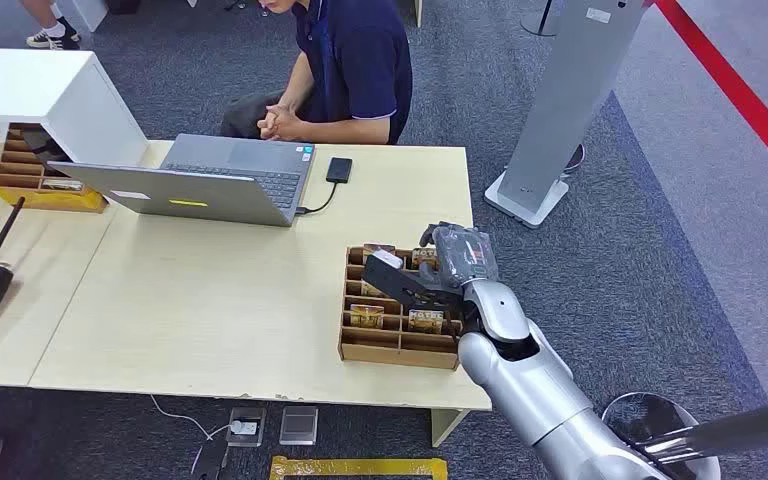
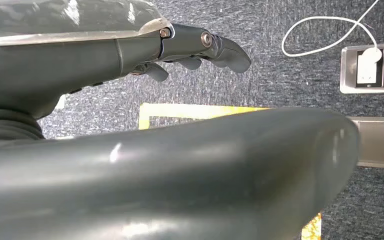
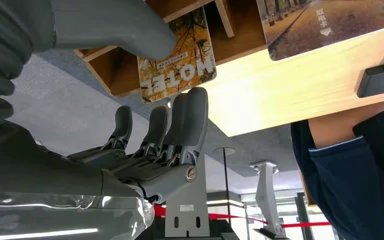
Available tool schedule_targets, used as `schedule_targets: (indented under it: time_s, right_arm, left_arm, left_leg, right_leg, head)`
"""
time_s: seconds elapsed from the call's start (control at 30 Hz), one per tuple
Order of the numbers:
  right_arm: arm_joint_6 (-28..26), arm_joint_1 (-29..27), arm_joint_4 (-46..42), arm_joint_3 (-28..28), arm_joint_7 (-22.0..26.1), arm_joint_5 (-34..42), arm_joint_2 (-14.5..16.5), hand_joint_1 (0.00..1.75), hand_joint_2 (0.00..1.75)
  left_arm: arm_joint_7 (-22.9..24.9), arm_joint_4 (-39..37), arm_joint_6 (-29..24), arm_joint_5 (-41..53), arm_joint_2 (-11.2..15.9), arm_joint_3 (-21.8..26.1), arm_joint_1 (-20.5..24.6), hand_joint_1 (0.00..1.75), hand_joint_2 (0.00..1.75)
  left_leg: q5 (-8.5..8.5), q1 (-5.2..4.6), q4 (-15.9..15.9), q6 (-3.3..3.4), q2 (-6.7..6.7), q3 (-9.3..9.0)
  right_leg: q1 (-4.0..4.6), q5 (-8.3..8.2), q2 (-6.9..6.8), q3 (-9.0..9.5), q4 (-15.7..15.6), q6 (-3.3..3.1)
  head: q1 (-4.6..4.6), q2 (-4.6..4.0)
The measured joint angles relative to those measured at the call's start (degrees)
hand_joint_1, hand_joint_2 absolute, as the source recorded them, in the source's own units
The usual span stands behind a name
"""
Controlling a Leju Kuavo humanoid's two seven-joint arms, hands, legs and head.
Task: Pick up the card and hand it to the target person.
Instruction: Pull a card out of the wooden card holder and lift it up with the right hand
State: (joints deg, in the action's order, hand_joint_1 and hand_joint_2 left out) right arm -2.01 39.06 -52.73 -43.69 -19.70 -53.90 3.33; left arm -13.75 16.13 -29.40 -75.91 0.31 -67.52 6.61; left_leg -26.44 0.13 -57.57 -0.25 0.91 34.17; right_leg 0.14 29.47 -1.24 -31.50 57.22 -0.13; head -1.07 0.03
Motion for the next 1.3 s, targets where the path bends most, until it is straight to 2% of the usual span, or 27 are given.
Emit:
schedule_targets:
  time_s: [0.4, 0.87, 1.3]
  right_arm:
    - [-0.3, 0.4, 1.3, 0.0, 0.0, 0.0, 0.2, 0.98, 1.75]
    - [-1.1, 0.5, 1.5, 0.1, -0.1, -0.3, 0.2, 1.29, 1.75]
    - [-1.8, 0.5, 1.5, 0.1, 0.1, -0.3, 0.2, 1.32, 1.75]
  left_arm:
    - [-0.1, 0.0, 0.3, 0.0, 0.0, 0.0, 0.0, 0.00, 0.00]
    - [-0.6, 0.0, 0.8, 0.1, 0.0, 0.0, 0.0, 0.00, 0.00]
    - [-0.7, 0.0, 1.1, 0.4, 0.0, -0.1, 0.0, 0.00, 0.00]
  left_leg:
    - [0.00, 0.00, 0.0, 0.00, 0.00, -0.01]
    - [0.00, 0.00, 0.0, 0.00, 0.01, -0.01]
    - [0.00, 0.00, 0.0, 0.00, 0.01, -0.02]
  right_leg:
    - [0.00, 0.00, 0.00, 0.00, 0.0, 0.00]
    - [0.00, 0.00, 0.00, 0.00, 0.0, 0.00]
    - [0.00, 0.00, 0.00, 0.00, 0.0, 0.00]
  head:
    - [0.00, -0.01]
    - [0.01, -0.01]
    - [0.01, 0.00]
